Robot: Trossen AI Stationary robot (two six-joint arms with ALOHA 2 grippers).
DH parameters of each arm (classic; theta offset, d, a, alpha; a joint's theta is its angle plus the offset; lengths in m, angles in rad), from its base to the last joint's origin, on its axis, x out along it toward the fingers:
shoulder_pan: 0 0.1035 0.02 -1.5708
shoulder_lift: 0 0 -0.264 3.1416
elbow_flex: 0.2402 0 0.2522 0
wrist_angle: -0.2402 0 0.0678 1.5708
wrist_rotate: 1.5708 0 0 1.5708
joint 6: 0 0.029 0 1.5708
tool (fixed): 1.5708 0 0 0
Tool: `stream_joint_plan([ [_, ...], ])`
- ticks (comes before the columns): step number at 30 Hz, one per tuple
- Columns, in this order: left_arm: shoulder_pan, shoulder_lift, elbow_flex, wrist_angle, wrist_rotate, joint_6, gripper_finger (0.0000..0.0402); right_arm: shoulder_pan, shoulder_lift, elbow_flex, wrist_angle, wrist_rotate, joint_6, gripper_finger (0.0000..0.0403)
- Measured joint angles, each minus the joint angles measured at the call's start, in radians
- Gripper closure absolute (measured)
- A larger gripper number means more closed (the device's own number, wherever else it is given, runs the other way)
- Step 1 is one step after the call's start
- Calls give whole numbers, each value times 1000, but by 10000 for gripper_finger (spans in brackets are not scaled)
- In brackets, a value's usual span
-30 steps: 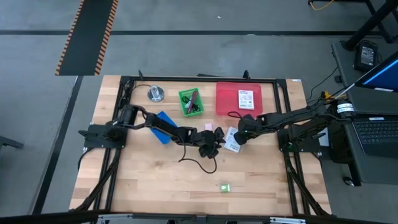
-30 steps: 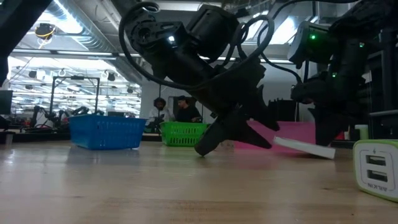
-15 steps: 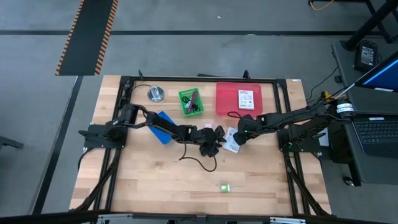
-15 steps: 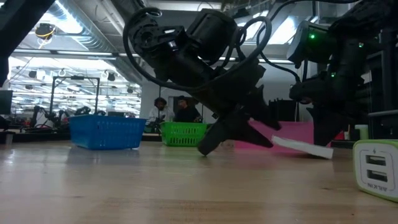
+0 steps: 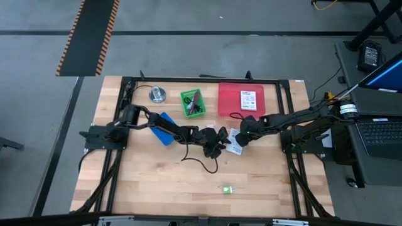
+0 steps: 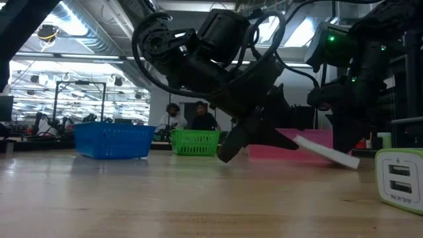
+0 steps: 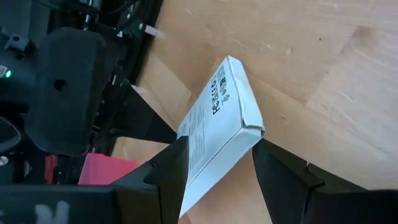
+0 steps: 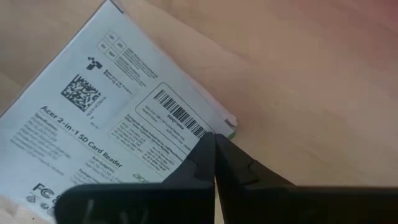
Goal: Pick and place items into bin
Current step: Put the white card reader box into the pink bin
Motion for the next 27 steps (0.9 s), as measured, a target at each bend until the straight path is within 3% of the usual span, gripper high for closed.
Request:
stream_joint_plan([
  [8, 0, -1, 2, 1, 51, 38, 240, 0, 1, -1, 28, 0, -4, 403],
  [20, 19, -5, 3, 2, 89, 38, 338, 3, 1, -2, 63, -1, -23, 403],
  [27, 19, -6, 4, 2, 111, 38, 365, 3, 0, -1, 68, -3, -48, 403],
])
